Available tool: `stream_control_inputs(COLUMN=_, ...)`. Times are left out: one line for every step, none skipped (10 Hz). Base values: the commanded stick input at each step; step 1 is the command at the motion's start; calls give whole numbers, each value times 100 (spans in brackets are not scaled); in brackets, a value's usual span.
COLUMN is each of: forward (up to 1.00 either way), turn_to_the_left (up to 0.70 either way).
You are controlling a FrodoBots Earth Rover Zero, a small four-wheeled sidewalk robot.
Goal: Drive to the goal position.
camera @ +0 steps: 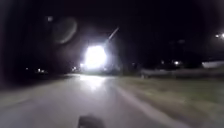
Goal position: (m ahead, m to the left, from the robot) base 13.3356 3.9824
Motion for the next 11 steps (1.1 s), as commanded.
stream_control_inputs(forward=100, turn_to_the_left=40)
stream_control_inputs(forward=100, turn_to_the_left=40)
stream_control_inputs(forward=100, turn_to_the_left=40)
stream_control_inputs(forward=100, turn_to_the_left=30)
stream_control_inputs(forward=100, turn_to_the_left=14)
stream_control_inputs(forward=100, turn_to_the_left=0)
stream_control_inputs(forward=100, turn_to_the_left=0)
stream_control_inputs(forward=100, turn_to_the_left=0)
stream_control_inputs(forward=100, turn_to_the_left=0)
stream_control_inputs(forward=100, turn_to_the_left=0)
stream_control_inputs(forward=100, turn_to_the_left=0)
